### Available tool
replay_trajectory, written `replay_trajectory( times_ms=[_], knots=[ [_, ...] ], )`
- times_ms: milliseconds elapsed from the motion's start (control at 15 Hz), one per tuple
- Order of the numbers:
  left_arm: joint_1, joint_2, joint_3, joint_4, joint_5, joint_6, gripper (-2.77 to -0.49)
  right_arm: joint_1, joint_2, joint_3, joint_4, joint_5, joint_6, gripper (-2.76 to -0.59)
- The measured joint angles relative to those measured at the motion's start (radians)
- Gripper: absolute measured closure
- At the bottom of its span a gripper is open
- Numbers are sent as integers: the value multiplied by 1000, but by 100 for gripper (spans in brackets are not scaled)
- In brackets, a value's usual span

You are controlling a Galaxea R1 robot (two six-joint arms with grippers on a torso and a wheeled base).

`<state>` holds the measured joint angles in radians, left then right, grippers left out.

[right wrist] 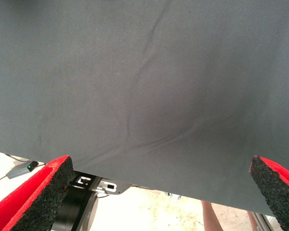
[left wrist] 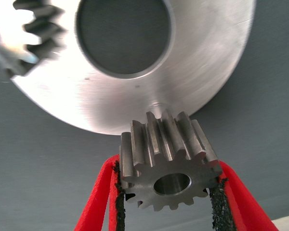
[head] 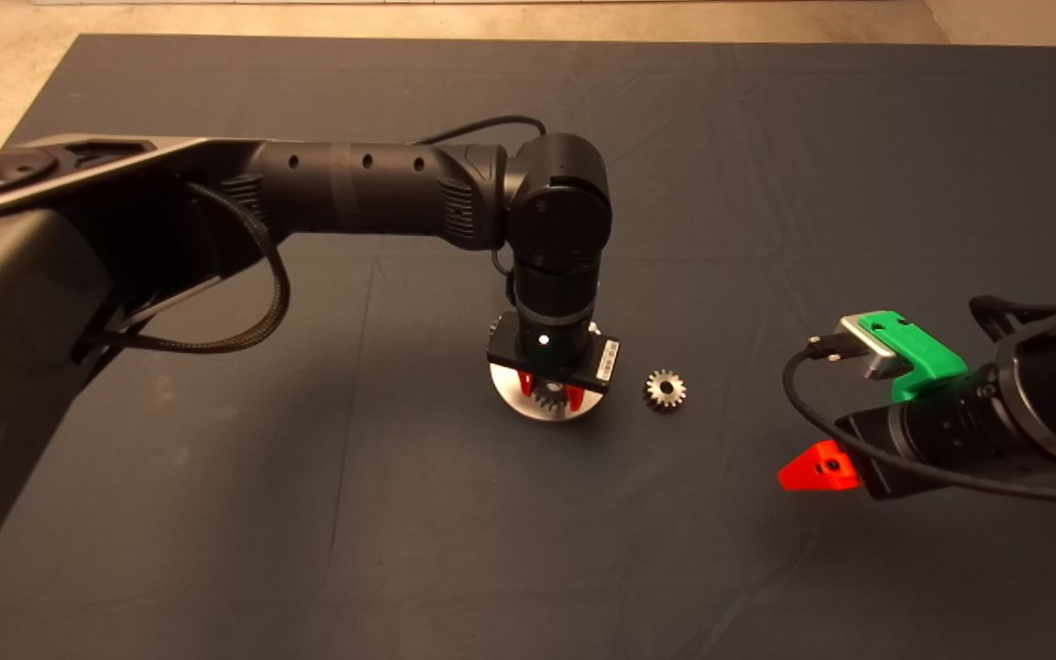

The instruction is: Install three planetary gears onto the carrier pins

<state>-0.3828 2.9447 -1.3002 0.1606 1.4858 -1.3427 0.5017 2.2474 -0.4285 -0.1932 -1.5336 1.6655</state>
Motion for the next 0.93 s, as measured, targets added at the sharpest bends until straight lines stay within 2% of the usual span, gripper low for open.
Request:
replay_trajectory(
  times_ms=[200,267,333,467,600,667,733,933],
  knots=[
    [0,0,4,-4,-73,-40,-88,0,2,0,0,0,0,-275],
    [0,0,7,-4,-90,-59,-88,0,2,0,0,0,0,-275],
    [0,0,9,-7,-98,-70,-88,0,2,0,0,0,0,-275],
    [0,0,9,-8,-97,-86,-88,0,2,0,0,0,0,-275],
    [0,0,9,-8,-85,-103,-88,0,2,0,0,0,0,-275],
    [0,0,9,-8,-71,-113,-88,0,2,0,0,0,0,-275],
    [0,0,9,-8,-51,-138,-88,0,2,0,0,0,0,-275],
    [0,0,9,-8,16,-165,-88,0,2,0,0,0,0,-275]
  ],
)
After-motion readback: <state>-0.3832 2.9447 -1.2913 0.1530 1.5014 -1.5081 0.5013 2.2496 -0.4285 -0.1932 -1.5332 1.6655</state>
